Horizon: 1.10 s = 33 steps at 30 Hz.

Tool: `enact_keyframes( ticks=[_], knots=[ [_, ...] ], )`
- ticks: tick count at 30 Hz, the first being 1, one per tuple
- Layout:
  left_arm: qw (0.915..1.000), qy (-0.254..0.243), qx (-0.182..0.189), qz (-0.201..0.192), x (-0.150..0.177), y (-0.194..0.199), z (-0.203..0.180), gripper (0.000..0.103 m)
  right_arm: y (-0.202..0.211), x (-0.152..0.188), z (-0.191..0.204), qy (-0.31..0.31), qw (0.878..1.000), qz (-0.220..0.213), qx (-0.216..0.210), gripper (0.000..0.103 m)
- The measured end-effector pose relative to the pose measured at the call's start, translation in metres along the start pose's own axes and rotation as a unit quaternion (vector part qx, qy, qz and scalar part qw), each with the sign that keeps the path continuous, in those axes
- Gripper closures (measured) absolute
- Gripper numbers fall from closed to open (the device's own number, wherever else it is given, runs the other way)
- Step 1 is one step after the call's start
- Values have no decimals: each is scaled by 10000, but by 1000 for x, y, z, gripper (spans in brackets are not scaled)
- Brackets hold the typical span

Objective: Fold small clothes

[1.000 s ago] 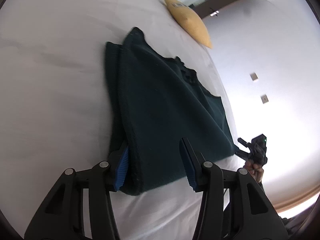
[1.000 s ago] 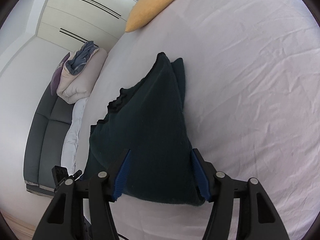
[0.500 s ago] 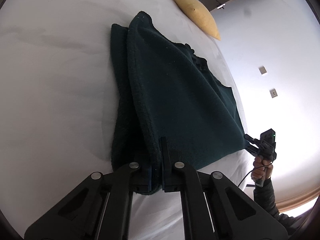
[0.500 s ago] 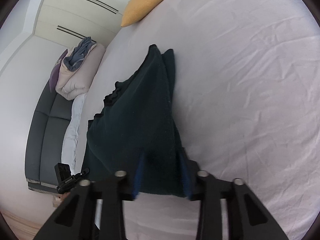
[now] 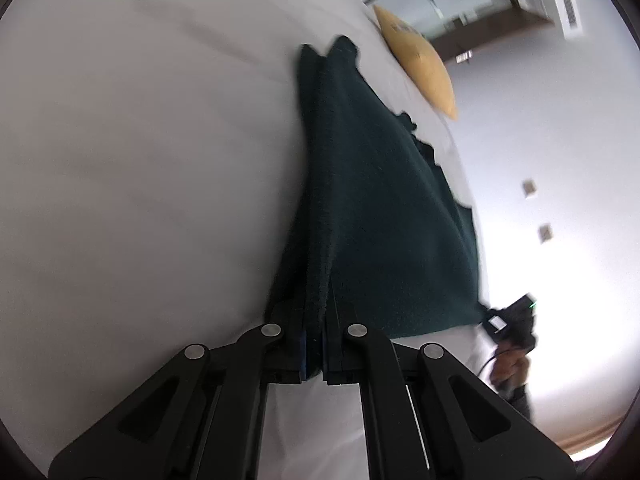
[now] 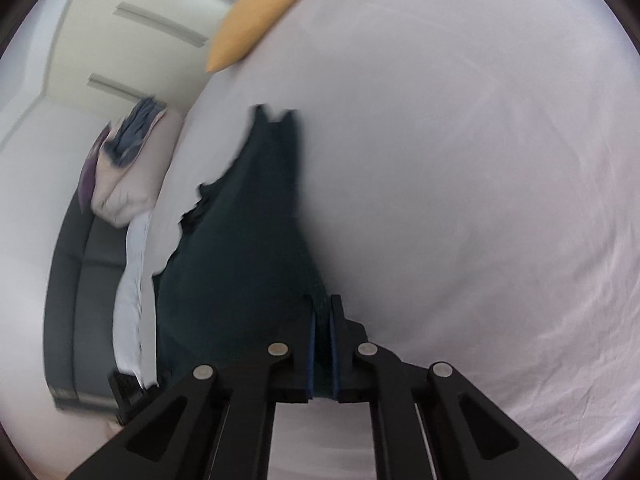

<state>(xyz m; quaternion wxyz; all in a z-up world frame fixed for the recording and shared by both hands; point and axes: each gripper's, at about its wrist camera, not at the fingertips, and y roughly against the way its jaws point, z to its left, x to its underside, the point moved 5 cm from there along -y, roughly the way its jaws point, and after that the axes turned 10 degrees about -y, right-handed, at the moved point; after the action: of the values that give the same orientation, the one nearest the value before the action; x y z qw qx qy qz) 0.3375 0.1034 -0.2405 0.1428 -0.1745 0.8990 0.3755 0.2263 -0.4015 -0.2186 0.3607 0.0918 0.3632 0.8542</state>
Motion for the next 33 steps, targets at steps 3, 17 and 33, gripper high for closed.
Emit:
enact_keyframes(
  ticks=[3, 17, 33],
  knots=[
    [9999, -40, -84, -91, 4, 2, 0, 100, -4, 3, -2, 5, 10000, -44, 2, 98],
    [9989, -306, -339, 54, -22, 17, -10, 96, -14, -23, 59, 531, 9982, 14, -267, 69],
    [9965, -190, -808, -47, -73, -13, 1, 96, -48, -45, 44, -6, 9998, -142, -170, 91]
  ],
)
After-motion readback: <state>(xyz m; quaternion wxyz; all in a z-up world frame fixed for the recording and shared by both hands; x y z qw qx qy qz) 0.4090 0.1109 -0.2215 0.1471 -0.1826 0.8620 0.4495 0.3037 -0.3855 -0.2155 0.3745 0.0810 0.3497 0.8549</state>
